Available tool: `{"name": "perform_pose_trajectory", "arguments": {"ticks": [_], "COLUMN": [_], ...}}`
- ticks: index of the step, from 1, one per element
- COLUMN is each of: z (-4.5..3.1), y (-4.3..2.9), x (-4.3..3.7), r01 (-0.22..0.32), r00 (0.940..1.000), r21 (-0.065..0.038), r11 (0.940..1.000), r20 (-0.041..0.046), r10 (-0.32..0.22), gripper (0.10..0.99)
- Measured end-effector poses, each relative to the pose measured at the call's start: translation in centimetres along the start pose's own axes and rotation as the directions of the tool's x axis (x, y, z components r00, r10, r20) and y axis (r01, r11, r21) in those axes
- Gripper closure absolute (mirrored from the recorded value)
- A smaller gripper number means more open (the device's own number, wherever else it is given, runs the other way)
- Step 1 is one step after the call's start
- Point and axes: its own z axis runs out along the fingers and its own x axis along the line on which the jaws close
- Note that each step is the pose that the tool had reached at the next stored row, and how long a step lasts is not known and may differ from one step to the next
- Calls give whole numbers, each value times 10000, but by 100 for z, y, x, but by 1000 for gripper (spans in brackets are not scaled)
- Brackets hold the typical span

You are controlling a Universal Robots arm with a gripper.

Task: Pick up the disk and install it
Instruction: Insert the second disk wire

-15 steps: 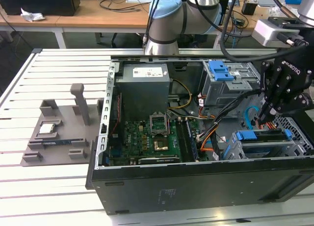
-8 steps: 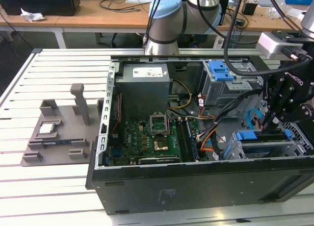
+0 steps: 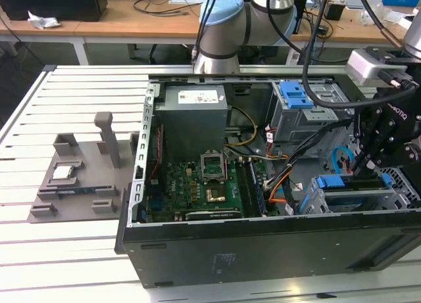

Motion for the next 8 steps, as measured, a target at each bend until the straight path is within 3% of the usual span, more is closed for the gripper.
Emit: {"name": "perform_pose_trajectory", "arguments": {"ticks": [8], "z": [49], "y": [-2], "x": [35], "r01": [4], "r00": [10000], "r21": [1], "r11": [10000], "r20": [49], "r10": [-4], "gripper": [925]}}
